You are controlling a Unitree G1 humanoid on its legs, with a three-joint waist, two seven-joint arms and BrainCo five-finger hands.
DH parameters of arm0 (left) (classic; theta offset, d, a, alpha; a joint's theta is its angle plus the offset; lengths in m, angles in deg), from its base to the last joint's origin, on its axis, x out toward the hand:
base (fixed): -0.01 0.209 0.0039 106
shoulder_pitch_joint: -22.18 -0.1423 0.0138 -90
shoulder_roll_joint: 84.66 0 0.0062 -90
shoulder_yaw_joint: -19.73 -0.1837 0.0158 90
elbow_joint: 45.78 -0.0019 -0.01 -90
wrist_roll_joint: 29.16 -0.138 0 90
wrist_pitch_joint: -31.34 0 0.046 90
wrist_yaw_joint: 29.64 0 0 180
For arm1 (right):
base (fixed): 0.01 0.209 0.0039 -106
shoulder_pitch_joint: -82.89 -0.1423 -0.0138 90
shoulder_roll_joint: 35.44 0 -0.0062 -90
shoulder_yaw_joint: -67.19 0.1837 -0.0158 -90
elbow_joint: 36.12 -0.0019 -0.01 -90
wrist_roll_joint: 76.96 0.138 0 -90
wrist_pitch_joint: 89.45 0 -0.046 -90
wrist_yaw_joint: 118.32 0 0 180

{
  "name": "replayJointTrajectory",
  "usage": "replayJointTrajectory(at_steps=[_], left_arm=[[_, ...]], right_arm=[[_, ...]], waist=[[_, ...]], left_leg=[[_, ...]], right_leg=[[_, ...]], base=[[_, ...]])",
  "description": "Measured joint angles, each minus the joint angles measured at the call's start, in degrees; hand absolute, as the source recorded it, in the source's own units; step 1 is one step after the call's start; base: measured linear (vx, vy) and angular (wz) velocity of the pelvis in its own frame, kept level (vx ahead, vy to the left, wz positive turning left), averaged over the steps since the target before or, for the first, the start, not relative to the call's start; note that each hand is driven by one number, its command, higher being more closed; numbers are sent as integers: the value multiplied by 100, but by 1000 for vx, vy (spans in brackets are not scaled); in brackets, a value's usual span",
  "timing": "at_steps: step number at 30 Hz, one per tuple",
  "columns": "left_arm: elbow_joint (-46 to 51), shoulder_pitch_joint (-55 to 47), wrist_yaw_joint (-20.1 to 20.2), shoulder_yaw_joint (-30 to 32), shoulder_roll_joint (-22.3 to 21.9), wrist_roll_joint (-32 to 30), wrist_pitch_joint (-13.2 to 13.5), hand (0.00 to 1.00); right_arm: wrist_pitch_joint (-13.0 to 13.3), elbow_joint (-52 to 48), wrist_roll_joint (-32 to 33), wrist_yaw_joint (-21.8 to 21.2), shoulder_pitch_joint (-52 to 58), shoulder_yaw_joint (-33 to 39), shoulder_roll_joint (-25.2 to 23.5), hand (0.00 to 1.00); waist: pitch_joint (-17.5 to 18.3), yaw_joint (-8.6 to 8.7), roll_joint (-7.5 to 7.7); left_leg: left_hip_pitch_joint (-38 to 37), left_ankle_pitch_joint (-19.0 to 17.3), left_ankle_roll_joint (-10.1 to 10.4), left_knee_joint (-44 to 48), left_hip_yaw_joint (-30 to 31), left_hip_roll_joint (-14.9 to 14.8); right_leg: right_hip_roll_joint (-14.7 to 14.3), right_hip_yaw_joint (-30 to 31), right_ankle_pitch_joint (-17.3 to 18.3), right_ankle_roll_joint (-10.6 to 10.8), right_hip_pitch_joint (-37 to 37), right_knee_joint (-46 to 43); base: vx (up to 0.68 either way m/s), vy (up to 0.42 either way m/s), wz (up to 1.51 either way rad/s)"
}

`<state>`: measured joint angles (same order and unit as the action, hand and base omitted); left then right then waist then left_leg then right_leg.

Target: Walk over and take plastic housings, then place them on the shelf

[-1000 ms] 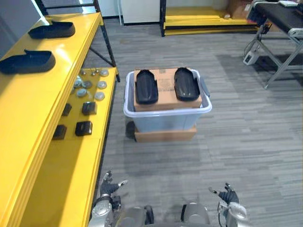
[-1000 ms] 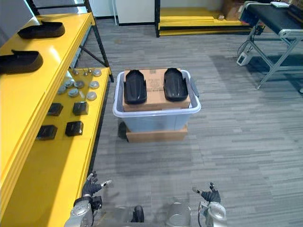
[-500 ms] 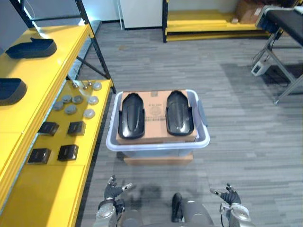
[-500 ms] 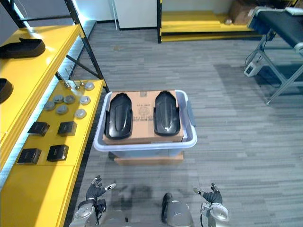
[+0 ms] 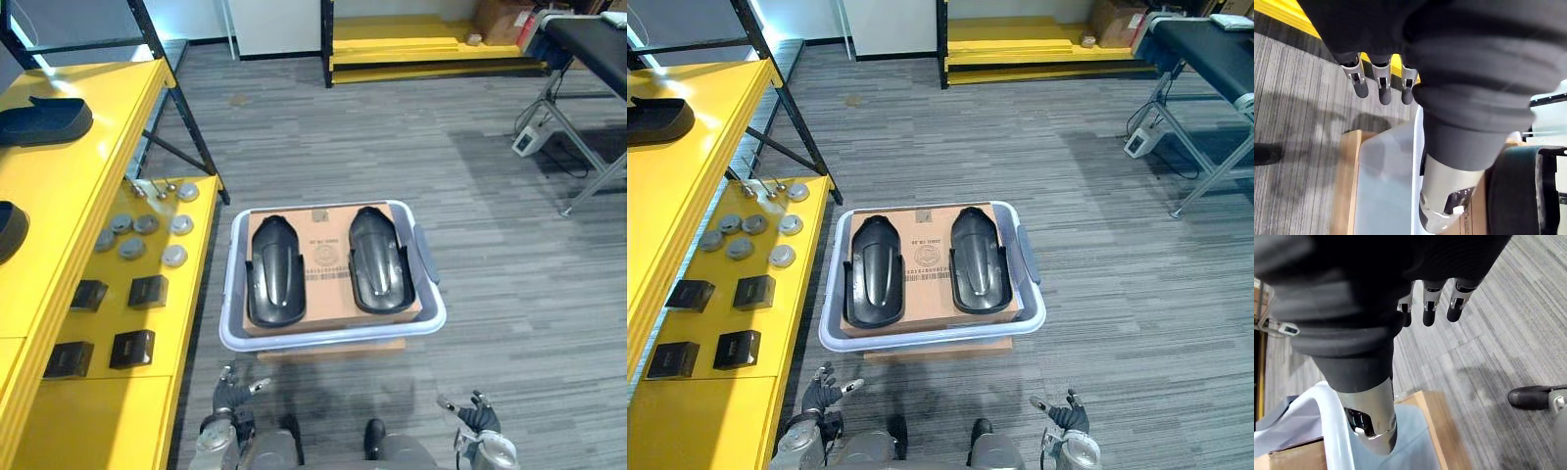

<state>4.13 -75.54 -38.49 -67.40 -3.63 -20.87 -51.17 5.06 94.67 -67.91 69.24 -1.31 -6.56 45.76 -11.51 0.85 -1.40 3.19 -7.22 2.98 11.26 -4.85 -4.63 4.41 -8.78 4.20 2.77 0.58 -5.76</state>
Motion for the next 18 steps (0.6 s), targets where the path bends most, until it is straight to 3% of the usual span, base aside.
replayJointTrajectory(at_steps=[6, 10, 18], left_arm=[[272, -220, 6, 27, 9, -9, 29, 0], [309, -385, 11, 21, 8, -14, 35, 0], [349, -496, 12, -29, 7, -55, 58, 0]], right_arm=[[125, -1774, 50, 29, 180, 630, 160, 0], [190, -2487, -98, 125, 213, 673, 409, 0], [146, -2549, -935, 382, -360, 250, 494, 0]], waist=[[32, 12, 32], [140, 32, 129], [226, 9, 154]], left_leg=[[-114, 17, -24, -181, 5, 60], [-236, 101, -64, -383, 19, 105], [-303, 365, -105, -740, 87, 207]], right_leg=[[3, 23, 12, 18, 27, 18], [30, -12, 12, 18, 107, 103], [103, -70, -8, 45, 50, 107]], base=[[13, -6, 0], [11, -3, 3], [-33, 1, 6]])
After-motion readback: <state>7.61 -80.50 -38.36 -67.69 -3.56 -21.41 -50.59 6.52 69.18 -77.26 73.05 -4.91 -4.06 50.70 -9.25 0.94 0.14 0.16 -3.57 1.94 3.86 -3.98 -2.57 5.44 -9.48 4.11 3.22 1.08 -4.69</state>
